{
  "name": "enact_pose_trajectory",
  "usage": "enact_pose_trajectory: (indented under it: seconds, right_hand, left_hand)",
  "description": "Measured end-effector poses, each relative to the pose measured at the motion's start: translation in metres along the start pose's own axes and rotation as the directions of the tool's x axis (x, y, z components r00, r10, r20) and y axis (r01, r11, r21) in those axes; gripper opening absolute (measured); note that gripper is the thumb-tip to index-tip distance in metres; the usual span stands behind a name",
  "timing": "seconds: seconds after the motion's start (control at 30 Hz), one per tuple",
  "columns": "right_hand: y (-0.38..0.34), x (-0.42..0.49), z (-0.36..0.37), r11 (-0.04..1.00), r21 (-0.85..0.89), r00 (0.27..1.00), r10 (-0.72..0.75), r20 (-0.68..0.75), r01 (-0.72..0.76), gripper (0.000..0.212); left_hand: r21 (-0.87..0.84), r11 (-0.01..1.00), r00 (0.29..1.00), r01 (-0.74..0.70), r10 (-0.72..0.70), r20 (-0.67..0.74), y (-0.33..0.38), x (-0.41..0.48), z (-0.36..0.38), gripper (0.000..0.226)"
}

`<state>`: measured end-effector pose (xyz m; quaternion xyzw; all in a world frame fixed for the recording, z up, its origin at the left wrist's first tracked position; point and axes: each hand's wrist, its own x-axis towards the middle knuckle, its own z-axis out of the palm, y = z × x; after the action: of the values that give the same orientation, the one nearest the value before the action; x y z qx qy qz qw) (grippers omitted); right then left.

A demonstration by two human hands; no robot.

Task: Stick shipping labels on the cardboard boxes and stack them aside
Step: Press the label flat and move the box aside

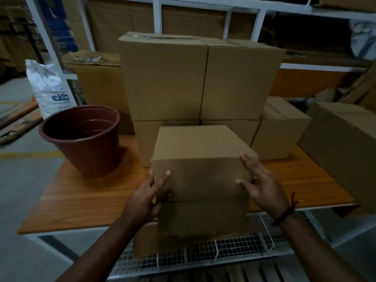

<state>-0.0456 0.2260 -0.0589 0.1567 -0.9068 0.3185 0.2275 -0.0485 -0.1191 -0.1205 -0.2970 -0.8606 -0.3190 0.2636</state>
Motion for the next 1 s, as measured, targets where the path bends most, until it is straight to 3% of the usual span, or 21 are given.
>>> enact_pose_trajectory:
  seconds: [0.07,0.23,0.33,0.43,0.53,0.6,0.7,0.83,0.93,1.0]
  right_hand:
    - [-0.009,0.017,-0.017,1.0,0.005,1.0,-0.011,-0.008,0.011,0.082]
    - [-0.016,0.043,-0.027,0.997,0.021,0.997,0.079,-0.022,-0.078,0.066]
    - [-0.008,0.033,-0.022,0.994,0.016,0.993,0.112,-0.036,-0.111,0.059]
    - [0.001,0.012,-0.014,0.984,0.059,0.984,0.162,0.067,-0.166,0.063]
    - [0.008,-0.013,-0.001,0.963,0.094,0.956,0.233,0.179,-0.253,0.08]
    - [0.008,-0.024,0.006,0.96,0.102,0.954,0.241,0.179,-0.262,0.084]
    - [0.002,-0.019,0.005,0.952,0.114,0.955,0.27,0.124,-0.284,0.083]
    - [-0.014,0.008,-0.011,0.958,0.131,0.966,0.249,0.067,-0.256,0.086]
    - [-0.02,0.036,-0.021,0.93,0.172,0.942,0.302,0.145,-0.324,0.08]
    - [-0.018,0.054,-0.021,0.91,0.147,0.905,0.346,0.248,-0.388,0.076]
  left_hand:
    - [0.02,0.999,1.0,-0.03,0.03,-0.007,0.003,0.014,-0.011,0.055]
    - [-0.101,0.99,0.993,0.101,-0.106,-0.046,0.009,0.047,-0.021,0.049]
    - [-0.087,0.987,0.988,0.135,-0.141,-0.06,0.016,0.051,-0.018,0.049]
    - [-0.105,0.982,0.984,0.157,-0.165,-0.072,0.022,0.045,-0.016,0.052]
    - [-0.127,0.979,0.977,0.157,-0.135,0.168,0.017,0.026,-0.012,0.067]
    - [-0.136,0.973,0.942,0.184,-0.136,0.306,0.014,0.014,-0.007,0.073]
    - [-0.146,0.951,0.927,0.273,-0.22,0.303,0.019,0.017,-0.006,0.074]
    - [-0.199,0.928,0.942,0.315,-0.28,0.187,0.024,0.044,-0.021,0.075]
    - [-0.275,0.89,0.928,0.365,-0.324,0.184,0.018,0.066,-0.031,0.072]
    - [-0.373,0.812,0.892,0.449,-0.385,0.236,0.016,0.079,-0.036,0.067]
